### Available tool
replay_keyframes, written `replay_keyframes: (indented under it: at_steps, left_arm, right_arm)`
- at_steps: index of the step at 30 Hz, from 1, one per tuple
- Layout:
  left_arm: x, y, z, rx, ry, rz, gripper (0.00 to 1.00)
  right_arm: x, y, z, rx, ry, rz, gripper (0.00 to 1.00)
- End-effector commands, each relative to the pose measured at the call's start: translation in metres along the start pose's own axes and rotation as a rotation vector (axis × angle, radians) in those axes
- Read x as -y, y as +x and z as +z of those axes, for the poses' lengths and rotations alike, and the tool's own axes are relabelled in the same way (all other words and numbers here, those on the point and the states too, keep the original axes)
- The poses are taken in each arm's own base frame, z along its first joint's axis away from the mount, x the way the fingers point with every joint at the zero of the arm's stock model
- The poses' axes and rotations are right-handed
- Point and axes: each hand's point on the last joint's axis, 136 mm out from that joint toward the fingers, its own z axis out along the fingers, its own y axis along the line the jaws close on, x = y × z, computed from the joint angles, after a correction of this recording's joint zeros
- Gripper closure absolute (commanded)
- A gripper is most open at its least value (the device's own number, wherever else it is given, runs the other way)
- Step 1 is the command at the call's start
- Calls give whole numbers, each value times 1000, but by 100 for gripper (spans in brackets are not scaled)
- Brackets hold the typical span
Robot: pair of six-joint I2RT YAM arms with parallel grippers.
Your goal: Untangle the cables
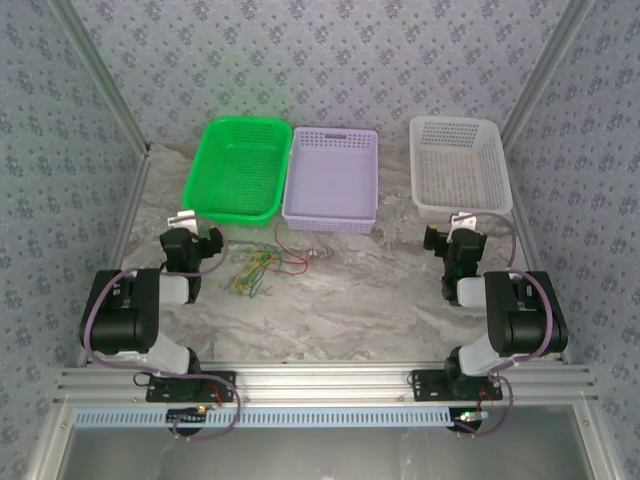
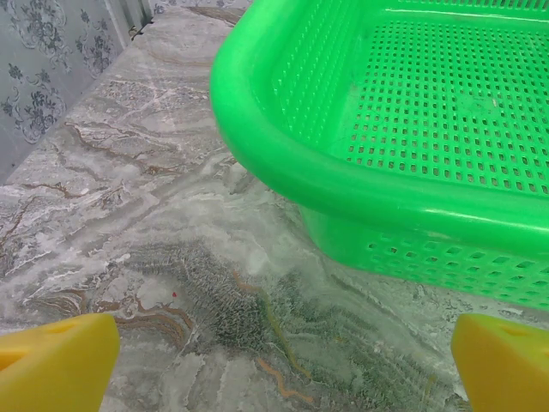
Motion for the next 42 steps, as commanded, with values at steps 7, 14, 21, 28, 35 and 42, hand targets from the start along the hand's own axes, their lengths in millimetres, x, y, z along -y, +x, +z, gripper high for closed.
replay_keyframes:
  at_steps: [7, 14, 21, 28, 35, 42]
  left_arm:
    - [4, -10, 2, 21, 14, 11, 1]
    - [4, -10, 2, 21, 14, 11, 1]
    - [4, -10, 2, 21, 14, 11, 1]
    - [4, -10, 2, 21, 14, 12, 1]
    - [11, -22, -8, 32, 8, 61, 1]
    - [34, -154, -77, 125, 20, 13, 1]
  right_arm:
    - [-3, -4, 3, 9, -6, -10, 1]
    - [-3, -4, 3, 10, -6, -10, 1]
    - [-3, -5, 3, 11, -6, -10, 1]
    - [-2, -4, 3, 9, -5, -10, 1]
    - [-1, -18, -6, 25, 1, -15, 1]
    - [-5, -132, -78, 97, -18, 80, 1]
